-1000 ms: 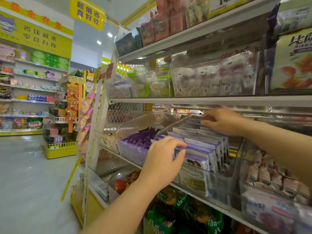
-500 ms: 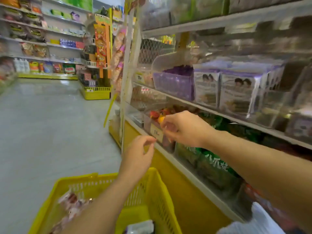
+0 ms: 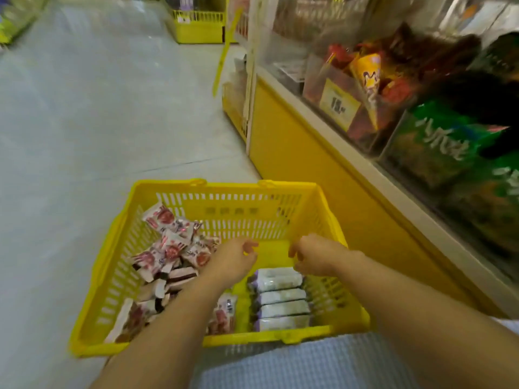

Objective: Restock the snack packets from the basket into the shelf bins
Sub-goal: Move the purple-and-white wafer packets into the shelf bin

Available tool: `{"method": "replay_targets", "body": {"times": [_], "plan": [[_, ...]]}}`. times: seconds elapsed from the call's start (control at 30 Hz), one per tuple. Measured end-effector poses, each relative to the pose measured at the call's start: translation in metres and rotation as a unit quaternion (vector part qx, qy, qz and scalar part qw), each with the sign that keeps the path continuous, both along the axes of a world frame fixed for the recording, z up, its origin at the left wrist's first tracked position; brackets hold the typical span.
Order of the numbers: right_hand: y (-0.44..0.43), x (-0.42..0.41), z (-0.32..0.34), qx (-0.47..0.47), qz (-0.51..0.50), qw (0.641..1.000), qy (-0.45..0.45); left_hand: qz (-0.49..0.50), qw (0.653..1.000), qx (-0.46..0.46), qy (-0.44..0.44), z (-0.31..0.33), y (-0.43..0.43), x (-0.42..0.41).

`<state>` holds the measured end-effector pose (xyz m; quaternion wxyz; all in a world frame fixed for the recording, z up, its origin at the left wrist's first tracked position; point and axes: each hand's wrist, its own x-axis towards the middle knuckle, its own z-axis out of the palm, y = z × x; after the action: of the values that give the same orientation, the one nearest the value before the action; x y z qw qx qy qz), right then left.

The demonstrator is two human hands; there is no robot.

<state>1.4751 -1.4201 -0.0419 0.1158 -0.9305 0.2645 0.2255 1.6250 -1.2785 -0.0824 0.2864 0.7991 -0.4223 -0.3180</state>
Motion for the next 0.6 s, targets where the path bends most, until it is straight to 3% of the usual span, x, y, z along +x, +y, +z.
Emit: {"method": "replay_targets", "body": {"times": [0.17, 0.33, 0.6], "plan": [[-0.004, 0.01, -0.063, 0.029, 0.022, 0.998, 0.047, -0.059, 0.98, 0.162, 0.099, -0.05, -0.01, 0.007], [-0.009, 0.016, -0.107, 0.026, 0.029, 0.998, 0.056, -0.162, 0.948, 0.267, 0.07, -0.082, -0.021, 0.012], [-0.035, 0.033, -0.132, 0.137, -0.05, 0.989, 0.013, -0.068, 0.967, 0.203, 0.14, -0.096, -0.04, 0.013]]}}
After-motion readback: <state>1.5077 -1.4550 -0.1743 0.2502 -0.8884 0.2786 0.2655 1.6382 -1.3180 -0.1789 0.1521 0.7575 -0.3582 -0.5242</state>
